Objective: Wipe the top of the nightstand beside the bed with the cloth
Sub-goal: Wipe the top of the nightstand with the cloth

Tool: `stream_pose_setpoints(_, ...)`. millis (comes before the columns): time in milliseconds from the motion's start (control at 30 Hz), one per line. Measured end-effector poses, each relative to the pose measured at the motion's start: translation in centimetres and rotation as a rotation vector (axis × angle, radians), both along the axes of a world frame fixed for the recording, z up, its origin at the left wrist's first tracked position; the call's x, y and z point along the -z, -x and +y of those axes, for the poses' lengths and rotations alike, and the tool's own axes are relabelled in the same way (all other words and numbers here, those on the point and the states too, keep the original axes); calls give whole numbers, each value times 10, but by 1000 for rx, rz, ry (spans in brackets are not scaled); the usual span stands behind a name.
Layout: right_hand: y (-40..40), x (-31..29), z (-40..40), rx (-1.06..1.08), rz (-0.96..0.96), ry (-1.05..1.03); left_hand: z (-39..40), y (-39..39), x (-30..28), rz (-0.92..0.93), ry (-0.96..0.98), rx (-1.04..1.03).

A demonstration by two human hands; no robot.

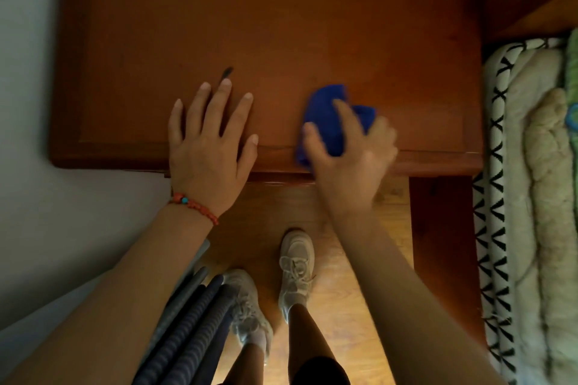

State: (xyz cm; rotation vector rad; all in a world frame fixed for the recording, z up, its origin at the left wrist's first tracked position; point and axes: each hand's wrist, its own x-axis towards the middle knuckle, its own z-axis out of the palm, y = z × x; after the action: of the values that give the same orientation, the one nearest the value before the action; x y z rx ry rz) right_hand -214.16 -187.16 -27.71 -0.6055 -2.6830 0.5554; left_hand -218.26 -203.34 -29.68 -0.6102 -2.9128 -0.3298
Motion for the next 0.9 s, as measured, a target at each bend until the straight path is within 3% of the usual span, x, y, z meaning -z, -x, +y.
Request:
stream_pose_setpoints(133, 4, 1, -11, -161, -28, -62, -1, 0, -3, -16, -18, 4)
stream_pose_setpoints(300, 11, -1, -4, -21, -23, -16, -1, 1, -4, -35, -6, 14)
stream_pose_setpoints(500, 80, 0, 14, -45, -23, -23, 0, 4, -7, -64, -62, 13)
stream_pose_setpoints(700, 34, 0, 12, -146, -42, -39, 15, 39, -16, -76, -101, 30)
stream_pose_setpoints(900, 146, 0, 30, -89, -22, -47, 35, 72, -14, -142, -7, 23)
